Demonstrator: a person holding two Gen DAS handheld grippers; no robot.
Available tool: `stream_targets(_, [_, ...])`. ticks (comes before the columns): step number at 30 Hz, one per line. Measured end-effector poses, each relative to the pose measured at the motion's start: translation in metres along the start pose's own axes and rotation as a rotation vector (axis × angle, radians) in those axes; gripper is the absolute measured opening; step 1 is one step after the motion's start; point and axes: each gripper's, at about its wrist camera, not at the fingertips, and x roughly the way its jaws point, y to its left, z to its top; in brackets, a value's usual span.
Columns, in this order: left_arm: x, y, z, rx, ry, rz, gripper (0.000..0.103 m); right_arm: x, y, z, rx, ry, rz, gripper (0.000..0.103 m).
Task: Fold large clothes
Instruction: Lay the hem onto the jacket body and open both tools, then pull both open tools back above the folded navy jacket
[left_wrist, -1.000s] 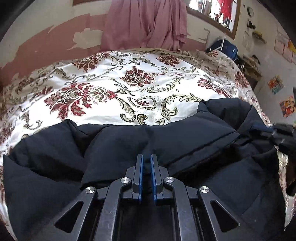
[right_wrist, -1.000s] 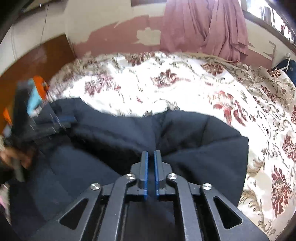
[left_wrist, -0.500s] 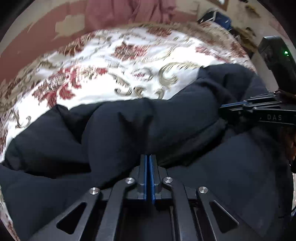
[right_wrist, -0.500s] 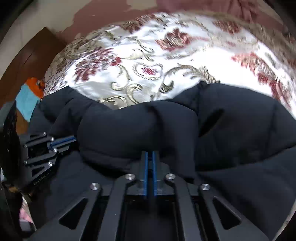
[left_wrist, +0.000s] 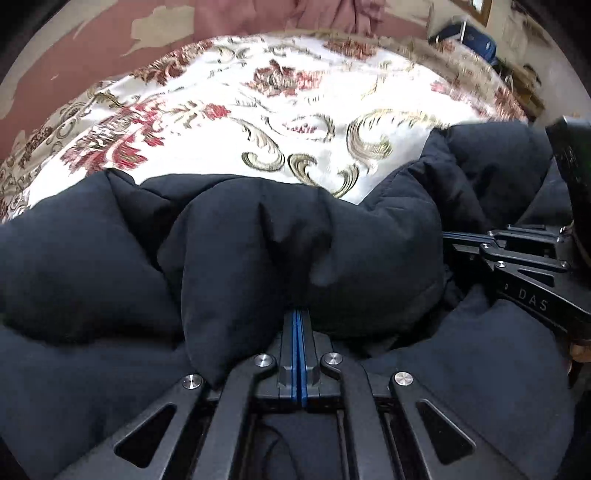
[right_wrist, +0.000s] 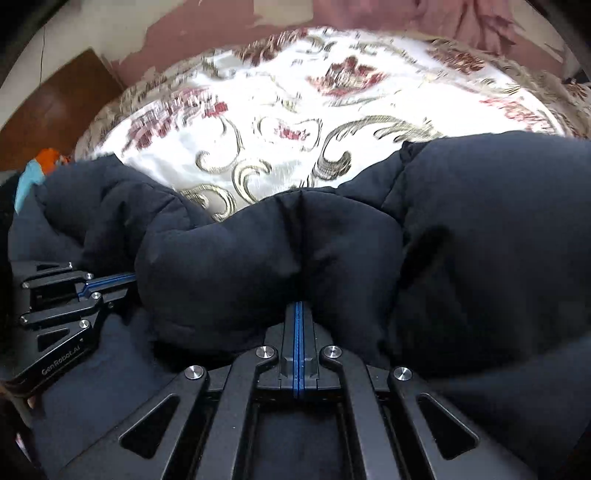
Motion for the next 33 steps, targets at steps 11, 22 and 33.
stream_targets(11, [-0.078, -0.003, -0.012, -0.135, -0.17, -0.017, 0.005, -0.098, -0.003, -0.019, 0.046, -0.176, 0.048, 0.017])
stream_targets(22, [-0.16, -0.011, -0.029, -0.238, -0.327, -0.036, 0.082, -0.179, 0.007, -0.038, 0.012, -0.297, -0.006, 0.064])
stream_targets(33, [-0.253, -0.032, -0.06, -0.243, -0.493, 0.055, 0.099, -0.266, 0.03, -0.068, 0.017, -0.428, -0.046, 0.097])
